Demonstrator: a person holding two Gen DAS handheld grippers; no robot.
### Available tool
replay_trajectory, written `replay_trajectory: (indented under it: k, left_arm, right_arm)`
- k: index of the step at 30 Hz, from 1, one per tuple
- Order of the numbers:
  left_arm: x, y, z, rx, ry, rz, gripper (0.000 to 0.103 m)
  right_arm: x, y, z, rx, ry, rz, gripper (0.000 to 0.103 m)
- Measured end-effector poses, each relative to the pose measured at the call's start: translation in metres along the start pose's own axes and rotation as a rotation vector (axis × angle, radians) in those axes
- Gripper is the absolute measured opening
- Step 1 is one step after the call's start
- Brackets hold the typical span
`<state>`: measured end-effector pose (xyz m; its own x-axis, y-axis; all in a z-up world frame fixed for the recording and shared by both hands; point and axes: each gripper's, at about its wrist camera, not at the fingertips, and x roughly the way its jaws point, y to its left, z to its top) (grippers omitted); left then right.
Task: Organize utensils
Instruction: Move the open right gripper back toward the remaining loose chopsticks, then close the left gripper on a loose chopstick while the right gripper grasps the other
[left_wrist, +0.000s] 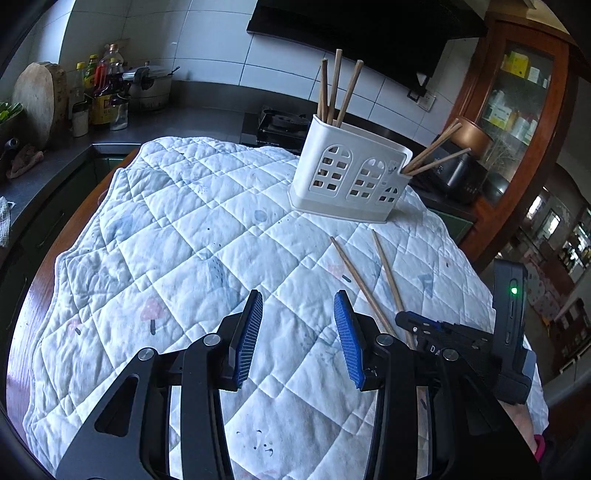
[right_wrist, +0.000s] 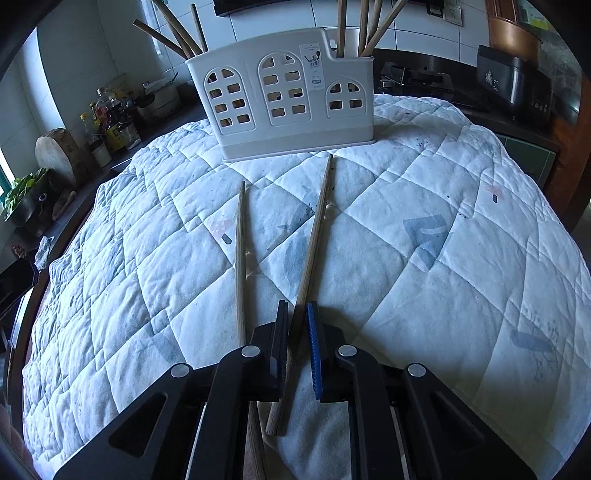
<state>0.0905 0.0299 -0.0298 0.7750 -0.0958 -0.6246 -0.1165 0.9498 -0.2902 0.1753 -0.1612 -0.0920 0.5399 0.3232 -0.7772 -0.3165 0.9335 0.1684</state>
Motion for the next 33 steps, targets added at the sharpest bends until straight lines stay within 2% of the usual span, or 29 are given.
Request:
replay_trajectory:
  k: [10, 26, 33]
  left_arm:
    - [0.016, -0.024, -0.021, 0.026, 0.074, -0.021, 0.041]
    - [0.054, -0.080, -0.047, 0.044, 0.168, -0.070, 0.038]
    - [0.075, -0.101, -0.050, 0.035, 0.193, -0.062, 0.038]
  right_arm:
    - [-0.012, -0.007, -0.002, -0.017, -0.028, 0.012, 0.007]
    - [-0.083, -0.030, -0.002, -0.040, -0.195, 0.020, 0.007]
    - [-0.094, -0.037, -0.003, -0.030, -0.220, 0.032, 0.007]
